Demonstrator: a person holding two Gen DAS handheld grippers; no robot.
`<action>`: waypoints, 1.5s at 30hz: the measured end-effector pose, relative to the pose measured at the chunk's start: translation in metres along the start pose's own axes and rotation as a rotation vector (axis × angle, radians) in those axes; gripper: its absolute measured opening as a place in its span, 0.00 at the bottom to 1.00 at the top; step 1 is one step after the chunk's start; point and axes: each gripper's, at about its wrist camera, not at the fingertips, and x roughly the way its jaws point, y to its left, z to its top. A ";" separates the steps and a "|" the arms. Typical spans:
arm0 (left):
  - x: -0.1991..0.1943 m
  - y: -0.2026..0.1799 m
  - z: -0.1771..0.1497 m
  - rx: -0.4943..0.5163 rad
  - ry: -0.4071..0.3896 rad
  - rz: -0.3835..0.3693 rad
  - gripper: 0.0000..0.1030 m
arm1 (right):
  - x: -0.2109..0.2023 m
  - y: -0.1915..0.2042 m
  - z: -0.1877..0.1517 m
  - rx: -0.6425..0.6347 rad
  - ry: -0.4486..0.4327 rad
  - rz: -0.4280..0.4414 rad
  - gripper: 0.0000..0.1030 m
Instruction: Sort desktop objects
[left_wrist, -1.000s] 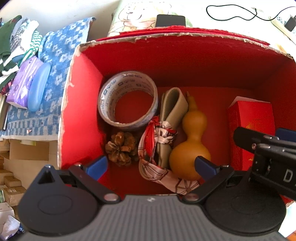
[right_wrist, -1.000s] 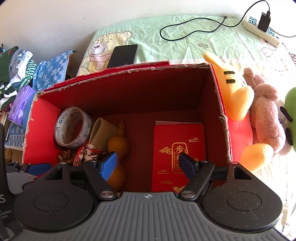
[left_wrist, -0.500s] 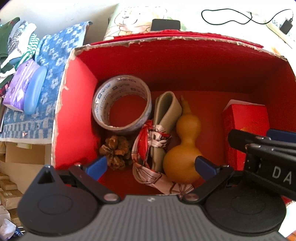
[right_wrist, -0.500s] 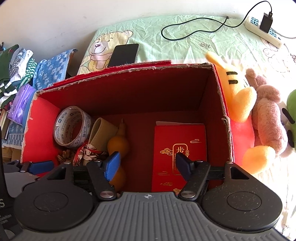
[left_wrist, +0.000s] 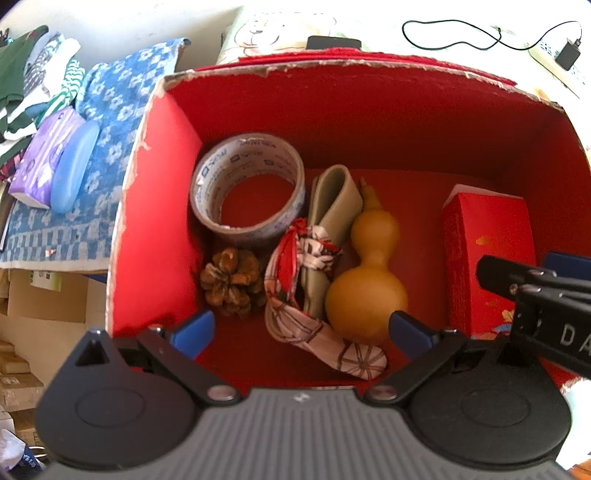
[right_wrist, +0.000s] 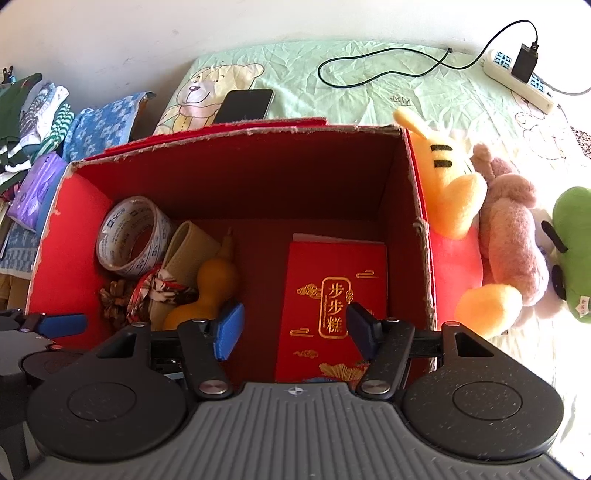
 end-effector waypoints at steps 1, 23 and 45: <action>0.001 0.000 -0.001 0.000 0.002 -0.004 0.98 | 0.000 0.000 -0.001 0.001 0.006 0.007 0.62; -0.004 0.009 -0.001 0.009 -0.009 0.009 0.97 | -0.008 0.003 -0.013 0.008 -0.008 0.028 0.60; -0.009 0.018 0.014 -0.018 -0.065 -0.010 0.97 | -0.005 0.001 -0.008 0.017 -0.019 0.009 0.59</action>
